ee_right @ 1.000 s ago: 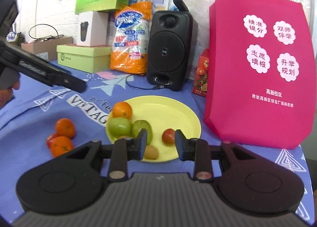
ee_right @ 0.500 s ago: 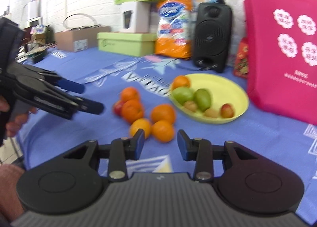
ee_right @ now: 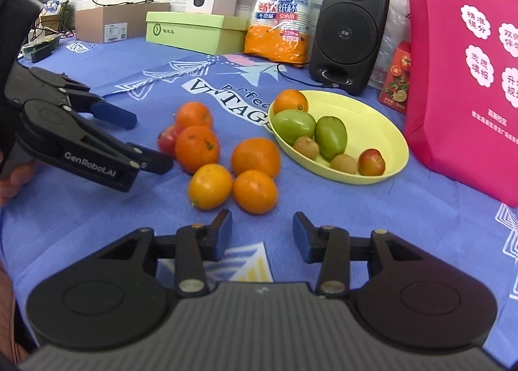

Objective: Organize fruits
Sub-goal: 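Grasp a red apple with the left tool while the right tool grasps an orange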

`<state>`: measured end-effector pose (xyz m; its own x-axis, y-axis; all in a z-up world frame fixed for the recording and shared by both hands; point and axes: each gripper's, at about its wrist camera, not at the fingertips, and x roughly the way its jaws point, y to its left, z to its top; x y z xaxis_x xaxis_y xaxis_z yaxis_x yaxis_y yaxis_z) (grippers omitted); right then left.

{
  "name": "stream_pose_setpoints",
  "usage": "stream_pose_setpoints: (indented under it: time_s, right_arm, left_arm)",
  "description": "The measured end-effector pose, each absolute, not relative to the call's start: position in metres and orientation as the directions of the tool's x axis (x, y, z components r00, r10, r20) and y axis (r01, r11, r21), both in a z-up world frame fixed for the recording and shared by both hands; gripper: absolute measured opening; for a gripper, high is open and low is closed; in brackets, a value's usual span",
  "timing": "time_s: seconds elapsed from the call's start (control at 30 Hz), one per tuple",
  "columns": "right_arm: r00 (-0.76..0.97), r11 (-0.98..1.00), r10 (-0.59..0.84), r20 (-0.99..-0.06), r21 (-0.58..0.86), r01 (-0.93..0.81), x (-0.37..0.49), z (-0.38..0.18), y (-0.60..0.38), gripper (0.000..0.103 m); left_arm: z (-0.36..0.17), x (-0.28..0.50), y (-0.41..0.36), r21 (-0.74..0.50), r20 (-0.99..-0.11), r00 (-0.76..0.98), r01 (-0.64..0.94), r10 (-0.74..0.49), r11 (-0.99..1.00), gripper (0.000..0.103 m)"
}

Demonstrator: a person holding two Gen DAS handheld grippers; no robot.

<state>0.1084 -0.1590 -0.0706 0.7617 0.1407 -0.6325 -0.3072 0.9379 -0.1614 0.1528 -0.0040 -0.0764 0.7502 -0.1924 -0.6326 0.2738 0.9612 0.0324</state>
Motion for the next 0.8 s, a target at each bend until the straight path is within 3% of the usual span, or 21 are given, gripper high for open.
stream_pose_setpoints:
  time_s: [0.4, 0.47, 0.53, 0.7, 0.8]
  right_arm:
    - [0.75, 0.931, 0.187, -0.635, -0.129, -0.341, 0.131, -0.076, -0.151, 0.04]
    - [0.751, 0.932, 0.19, -0.633, -0.123, -0.34, 0.131, -0.076, -0.152, 0.04]
    - [0.75, 0.931, 0.197, -0.632, -0.119, -0.345, 0.131, -0.076, -0.152, 0.036]
    - [0.754, 0.929, 0.189, -0.629, -0.135, -0.345, 0.128, -0.077, -0.148, 0.035]
    - [0.756, 0.929, 0.188, -0.627, -0.135, -0.344, 0.127, -0.077, -0.148, 0.035]
  left_arm:
    - [-0.086, 0.18, -0.006, -0.012, -0.61, 0.751, 0.31, -0.253, 0.951, 0.074]
    - [-0.086, 0.179, -0.005, -0.029, -0.601, 0.75, 0.326, -0.277, 0.945, 0.05]
    - [-0.085, 0.178, -0.005, -0.04, -0.597, 0.746, 0.339, -0.295, 0.94, 0.04]
    - [-0.085, 0.171, -0.006, -0.047, -0.597, 0.743, 0.344, -0.302, 0.938, 0.031]
    - [-0.084, 0.165, -0.005, -0.047, -0.598, 0.741, 0.347, -0.305, 0.937, 0.03]
